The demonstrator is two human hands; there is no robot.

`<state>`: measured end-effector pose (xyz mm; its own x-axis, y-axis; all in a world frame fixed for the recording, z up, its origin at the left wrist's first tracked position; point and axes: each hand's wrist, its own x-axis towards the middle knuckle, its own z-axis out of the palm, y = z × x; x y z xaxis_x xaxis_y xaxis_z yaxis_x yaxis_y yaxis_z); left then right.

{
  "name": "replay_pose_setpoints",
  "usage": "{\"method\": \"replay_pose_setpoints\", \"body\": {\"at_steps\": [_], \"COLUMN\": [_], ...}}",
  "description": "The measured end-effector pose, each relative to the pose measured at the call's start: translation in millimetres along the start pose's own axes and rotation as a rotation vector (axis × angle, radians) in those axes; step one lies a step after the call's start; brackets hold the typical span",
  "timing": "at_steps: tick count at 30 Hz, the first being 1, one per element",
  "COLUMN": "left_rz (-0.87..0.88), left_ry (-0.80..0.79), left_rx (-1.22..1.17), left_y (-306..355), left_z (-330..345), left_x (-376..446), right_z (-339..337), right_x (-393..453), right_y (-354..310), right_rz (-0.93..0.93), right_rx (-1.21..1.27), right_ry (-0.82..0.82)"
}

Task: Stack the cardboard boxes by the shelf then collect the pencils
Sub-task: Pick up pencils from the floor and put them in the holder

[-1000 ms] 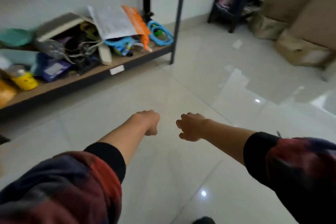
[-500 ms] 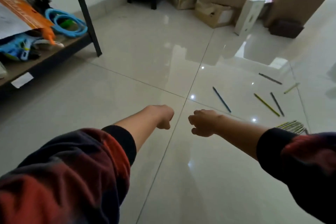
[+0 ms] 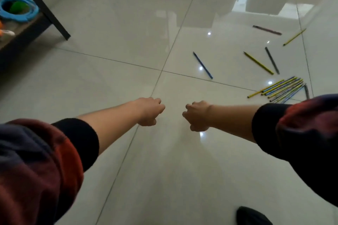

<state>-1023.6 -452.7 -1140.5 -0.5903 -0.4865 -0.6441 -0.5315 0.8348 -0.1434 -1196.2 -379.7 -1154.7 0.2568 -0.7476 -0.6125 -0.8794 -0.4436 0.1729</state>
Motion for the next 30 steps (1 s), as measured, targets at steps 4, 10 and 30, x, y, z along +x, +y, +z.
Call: {"method": "replay_pose_setpoints", "body": {"at_steps": [4,10,30], "left_rz": [-0.029,-0.032,-0.112], "left_ry": [0.027,0.017,0.065], "left_rx": [0.01,0.026,0.035], "left_y": [24.0,70.7,82.5], "left_z": [-23.2,-59.2,-141.8], "left_x": [21.0,56.0,176.9], "right_z": [13.2,33.1,129.7], "right_x": [1.5,-2.4,-49.2], "right_y": [8.0,36.0,125.4], "right_rz": [-0.009,0.076,0.256], "right_rx": [0.039,0.141,0.417], "right_ry": [0.077,0.144,0.255]}}
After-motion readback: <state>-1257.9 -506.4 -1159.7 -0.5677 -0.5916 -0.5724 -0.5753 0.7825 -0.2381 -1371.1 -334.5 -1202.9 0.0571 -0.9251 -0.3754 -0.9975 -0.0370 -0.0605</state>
